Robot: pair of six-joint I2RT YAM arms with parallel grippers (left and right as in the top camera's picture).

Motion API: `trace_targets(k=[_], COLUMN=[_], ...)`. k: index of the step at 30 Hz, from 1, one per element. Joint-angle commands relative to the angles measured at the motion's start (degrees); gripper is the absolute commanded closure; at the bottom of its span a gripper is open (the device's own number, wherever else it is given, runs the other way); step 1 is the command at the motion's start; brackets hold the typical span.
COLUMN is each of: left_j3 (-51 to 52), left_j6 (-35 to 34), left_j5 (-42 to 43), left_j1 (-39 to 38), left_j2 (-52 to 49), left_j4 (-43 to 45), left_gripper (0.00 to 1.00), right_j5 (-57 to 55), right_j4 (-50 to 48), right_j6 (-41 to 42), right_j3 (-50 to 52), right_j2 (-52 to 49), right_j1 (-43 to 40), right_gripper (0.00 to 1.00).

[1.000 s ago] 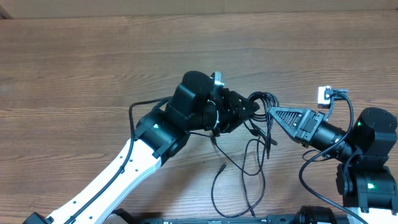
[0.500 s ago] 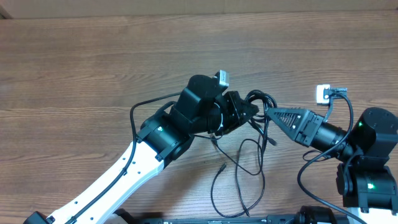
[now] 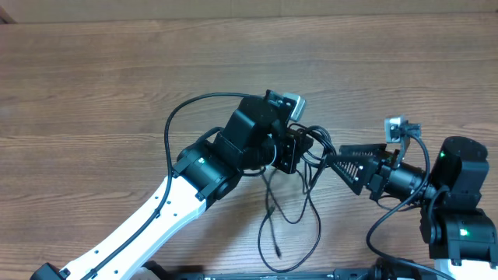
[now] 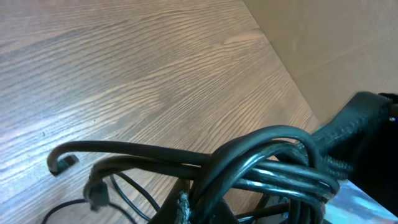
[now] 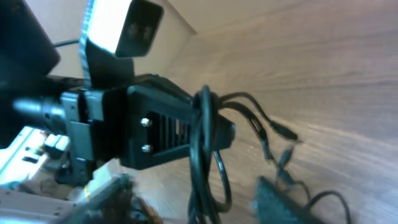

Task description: Untangle cables

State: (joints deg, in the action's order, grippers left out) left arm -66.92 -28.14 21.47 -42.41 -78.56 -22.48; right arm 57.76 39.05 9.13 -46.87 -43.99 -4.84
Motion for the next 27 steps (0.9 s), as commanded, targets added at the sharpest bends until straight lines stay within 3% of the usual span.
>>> trace_targets(k=[1, 4, 8, 11, 13, 17, 19, 27], left_j3=[-1.18, -1.18, -1.18, -1.18, -1.18, -1.18, -1.18, -1.18], left_j6=[3.65, 0.81, -1.70, -2.80, -4.20, -4.68, -4.70, -8.44], left_j5=[1.09, 1.07, 1.03, 1.05, 1.05, 0.59, 0.57, -4.17], left_j1=[-0.37, -0.37, -0.37, -0.37, -0.42, -0.83, -0.92, -0.70], left_j2=[-0.09, -0.09, -0.09, -0.09, -0.09, -0.09, -0.09, -0.09], left_j4=[0.46, 0.66, 0.90, 0.87, 0.87, 0.87, 0.87, -0.24], left_gripper=[0.96, 0.96, 0.96, 0.96, 0.96, 0.96, 0.96, 0.96], right_j5=[-1.33, -1.36, -1.38, -1.36, -1.33, -1.31, -1.31, -2.08], right_j4=[0.74, 0.76, 0.79, 0.94, 1.03, 1.66, 1.84, 2.23], right_j6=[-6.47, -6.58, -6.69, -6.67, -6.64, -6.64, -6.64, -6.62], right_j3=[-0.42, -0.39, -0.39, -0.39, -0.39, -0.39, -0.39, -0.39], right_j2=[-0.22, -0.35, -0.90, -1.90, -2.82, -4.70, -5.64, -6.45], right_j1=[-0.07, -0.07, -0.07, -0.07, -0.07, -0.04, -0.04, -0.07], right_gripper=[0.57, 0.60, 0.41, 0.34, 0.34, 0.70, 0.94, 0.96])
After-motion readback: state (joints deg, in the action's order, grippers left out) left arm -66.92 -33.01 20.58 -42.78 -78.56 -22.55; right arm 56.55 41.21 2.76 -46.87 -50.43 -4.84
